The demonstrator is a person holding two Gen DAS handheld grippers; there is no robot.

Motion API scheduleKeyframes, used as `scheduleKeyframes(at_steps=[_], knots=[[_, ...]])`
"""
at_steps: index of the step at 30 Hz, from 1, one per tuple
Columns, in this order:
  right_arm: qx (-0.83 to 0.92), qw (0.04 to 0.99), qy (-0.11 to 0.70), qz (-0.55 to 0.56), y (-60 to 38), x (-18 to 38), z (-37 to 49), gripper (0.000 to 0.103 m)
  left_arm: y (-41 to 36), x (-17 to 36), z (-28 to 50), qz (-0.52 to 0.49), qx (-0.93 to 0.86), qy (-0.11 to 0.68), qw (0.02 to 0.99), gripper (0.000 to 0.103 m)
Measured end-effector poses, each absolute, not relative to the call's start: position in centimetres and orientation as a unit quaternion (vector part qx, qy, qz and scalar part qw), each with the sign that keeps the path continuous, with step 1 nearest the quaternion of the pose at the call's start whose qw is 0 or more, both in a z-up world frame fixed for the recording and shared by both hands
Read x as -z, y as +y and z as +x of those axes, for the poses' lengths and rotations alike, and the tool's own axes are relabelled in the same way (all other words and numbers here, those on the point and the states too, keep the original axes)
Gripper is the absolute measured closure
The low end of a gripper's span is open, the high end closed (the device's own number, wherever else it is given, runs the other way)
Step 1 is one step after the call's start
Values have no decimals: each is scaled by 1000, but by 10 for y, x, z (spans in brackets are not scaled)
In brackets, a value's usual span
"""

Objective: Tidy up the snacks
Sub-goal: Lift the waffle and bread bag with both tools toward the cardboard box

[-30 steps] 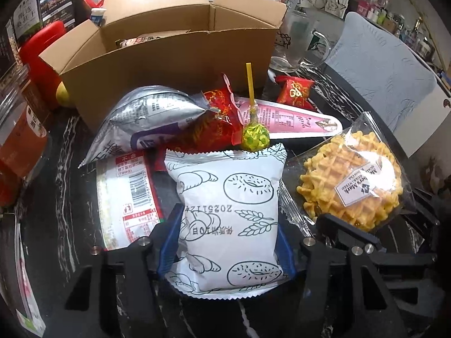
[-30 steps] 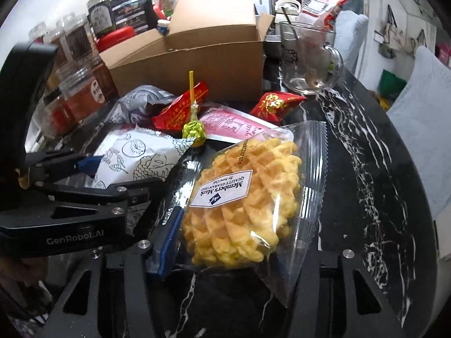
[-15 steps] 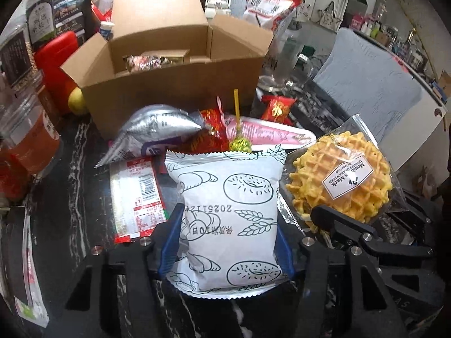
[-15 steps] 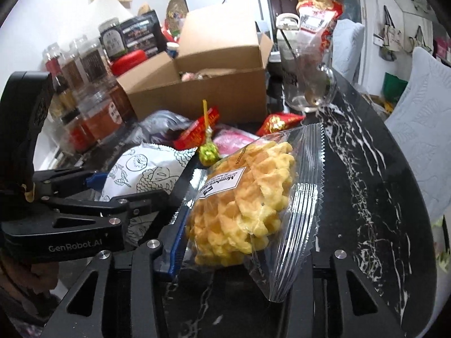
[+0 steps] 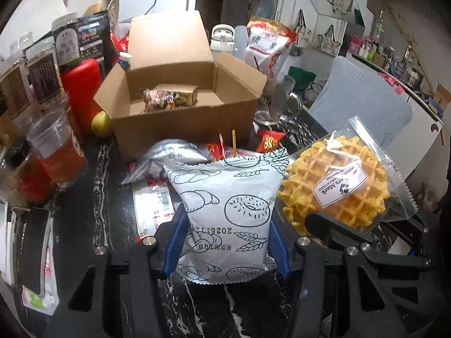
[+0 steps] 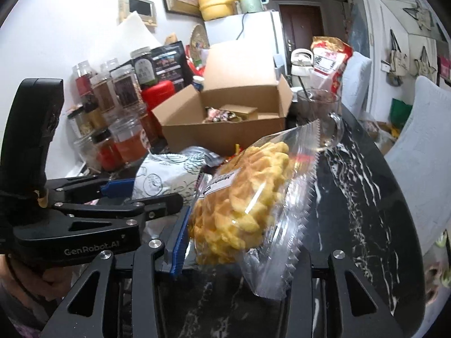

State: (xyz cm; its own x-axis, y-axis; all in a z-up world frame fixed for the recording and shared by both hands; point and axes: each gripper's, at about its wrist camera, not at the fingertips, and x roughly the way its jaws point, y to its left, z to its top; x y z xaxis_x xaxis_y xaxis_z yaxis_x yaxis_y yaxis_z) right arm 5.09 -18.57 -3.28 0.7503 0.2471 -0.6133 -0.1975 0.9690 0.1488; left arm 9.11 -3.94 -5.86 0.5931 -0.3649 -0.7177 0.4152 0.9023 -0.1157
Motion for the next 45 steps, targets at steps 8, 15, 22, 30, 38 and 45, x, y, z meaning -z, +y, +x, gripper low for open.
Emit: scheduleKeyframes(at_steps=[8,15,22,30,38,45], knots=[[-137,948,285,34,-187,0,59,62,-34,21,99,34,212,342,915,50],[-151,957,246,9,-184,-33,89,62,-32,-12,125,36,205,301,931,50],[-161,963,215,-14,-180,-59,133,62,-30,-35,164,32,197,274,941,50],[-162,965,204,-26,-175,-72,187,62,-29,-47,214,33,194,258,946,50],[-182,961,208,-28,-173,-66,242,65,-30,-46,271,29,196,252,947,51],[-197,947,253,-16,-176,-33,300,70,-34,-18,322,35,180,275,944,51]])
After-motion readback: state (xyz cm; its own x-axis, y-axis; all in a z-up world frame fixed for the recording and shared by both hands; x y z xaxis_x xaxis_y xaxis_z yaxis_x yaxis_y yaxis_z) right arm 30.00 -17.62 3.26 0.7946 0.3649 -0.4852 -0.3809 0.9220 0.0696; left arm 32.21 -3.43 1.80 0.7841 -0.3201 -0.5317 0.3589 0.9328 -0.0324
